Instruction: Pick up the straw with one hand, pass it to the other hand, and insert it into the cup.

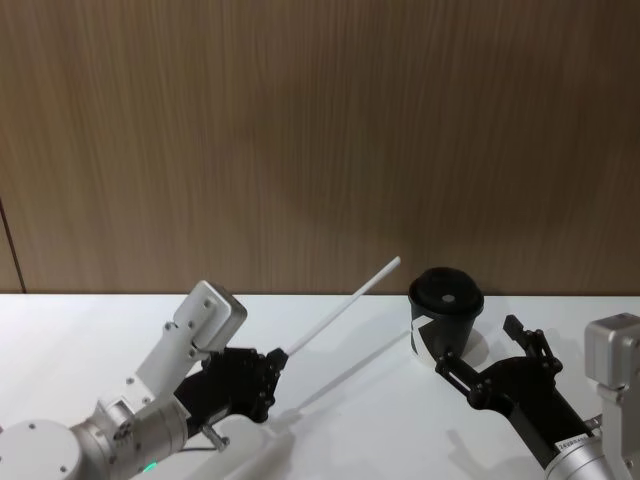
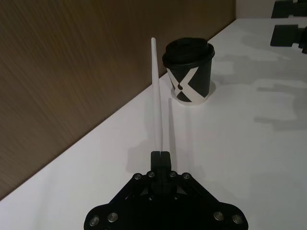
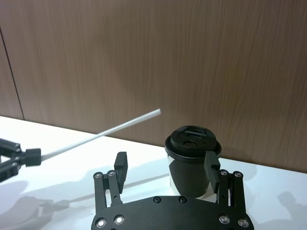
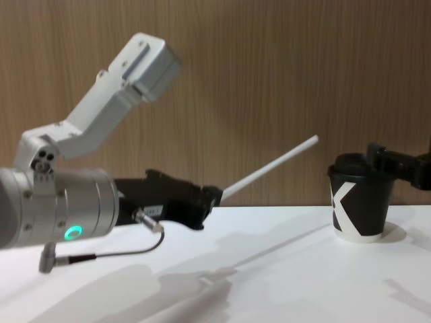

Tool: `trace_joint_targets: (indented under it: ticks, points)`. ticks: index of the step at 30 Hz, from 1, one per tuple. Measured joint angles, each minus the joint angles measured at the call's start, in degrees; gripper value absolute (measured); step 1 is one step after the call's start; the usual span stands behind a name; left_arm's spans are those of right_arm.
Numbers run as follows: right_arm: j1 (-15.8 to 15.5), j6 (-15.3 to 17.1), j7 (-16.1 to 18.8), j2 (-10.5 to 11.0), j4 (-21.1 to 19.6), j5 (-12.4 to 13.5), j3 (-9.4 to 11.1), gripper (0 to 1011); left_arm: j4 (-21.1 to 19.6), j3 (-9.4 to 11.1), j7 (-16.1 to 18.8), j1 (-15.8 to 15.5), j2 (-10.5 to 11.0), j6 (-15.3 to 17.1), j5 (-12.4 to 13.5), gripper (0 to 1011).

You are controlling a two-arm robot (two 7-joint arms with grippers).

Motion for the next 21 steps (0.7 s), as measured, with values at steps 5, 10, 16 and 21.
trace_joint_targets:
  ticks: [5, 10, 16, 21]
  points:
    - [0.0, 0.0, 0.0, 0.0, 0.0, 0.0, 0.0, 1001, 1.04, 0.18, -1.41, -1.75, -0.18, -2.49, 0.52, 0]
    - [0.0, 0.0, 0.0, 0.0, 0.0, 0.0, 0.0, 1001, 1.74, 0.44, -2.53, -2.94, -0.25, -4.22, 0.98, 0]
    - [0.0, 0.0, 0.0, 0.0, 0.0, 0.0, 0.0, 1001, 2.49, 0.8, -3.57, -3.97, -0.47, -5.61, 1.06, 0]
    - [0.0, 0.0, 0.0, 0.0, 0.0, 0.0, 0.0, 1001, 3.33, 1.35, -4.65, -4.95, -1.01, -6.94, 0.95, 0]
